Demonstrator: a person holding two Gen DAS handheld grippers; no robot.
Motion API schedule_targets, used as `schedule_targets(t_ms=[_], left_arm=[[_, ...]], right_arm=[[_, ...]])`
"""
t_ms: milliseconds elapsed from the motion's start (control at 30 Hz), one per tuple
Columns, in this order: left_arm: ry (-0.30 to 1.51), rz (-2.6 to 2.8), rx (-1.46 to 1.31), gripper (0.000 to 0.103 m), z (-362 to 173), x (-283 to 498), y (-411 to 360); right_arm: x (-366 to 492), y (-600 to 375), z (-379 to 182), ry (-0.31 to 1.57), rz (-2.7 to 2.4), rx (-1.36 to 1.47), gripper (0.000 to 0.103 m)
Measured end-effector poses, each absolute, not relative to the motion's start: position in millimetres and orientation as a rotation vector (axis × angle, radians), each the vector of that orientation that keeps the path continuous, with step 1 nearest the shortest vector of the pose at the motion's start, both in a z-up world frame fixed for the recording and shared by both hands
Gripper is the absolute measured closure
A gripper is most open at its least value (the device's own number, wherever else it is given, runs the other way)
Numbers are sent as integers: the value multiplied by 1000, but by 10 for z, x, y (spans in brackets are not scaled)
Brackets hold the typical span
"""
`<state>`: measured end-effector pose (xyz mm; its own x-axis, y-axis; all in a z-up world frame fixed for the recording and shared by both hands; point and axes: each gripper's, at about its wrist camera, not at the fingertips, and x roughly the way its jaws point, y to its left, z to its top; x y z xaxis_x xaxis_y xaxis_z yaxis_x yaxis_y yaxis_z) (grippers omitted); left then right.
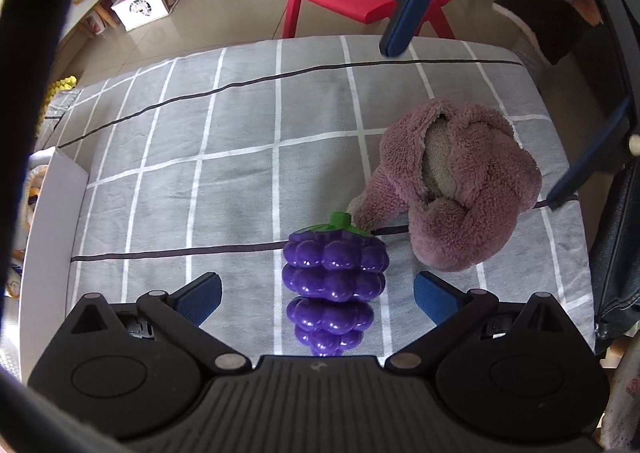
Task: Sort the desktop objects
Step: 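Move the left gripper to the purple grapes while the right gripper approaches the pink plush, then close the left gripper on the grapes while the right gripper grasps the pink plush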
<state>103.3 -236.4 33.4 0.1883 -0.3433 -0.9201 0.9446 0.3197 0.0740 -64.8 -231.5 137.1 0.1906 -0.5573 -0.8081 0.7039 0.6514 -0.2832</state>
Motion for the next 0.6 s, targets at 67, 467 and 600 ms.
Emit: schedule_targets(t_ms=[67,467,600], left_arm=[[978,-1049,769,1,328,1048,-2364],[1030,-1077,703,1,294,1104,-2374],[1034,-1082,690,1,293,1107,-2378]], right_arm=[[-617,-2327,1315,1074,-880,167,1],[-577,-2460,1088,1103,-848,206,1],[-583,-2498,1046,1110,-850,211,1]])
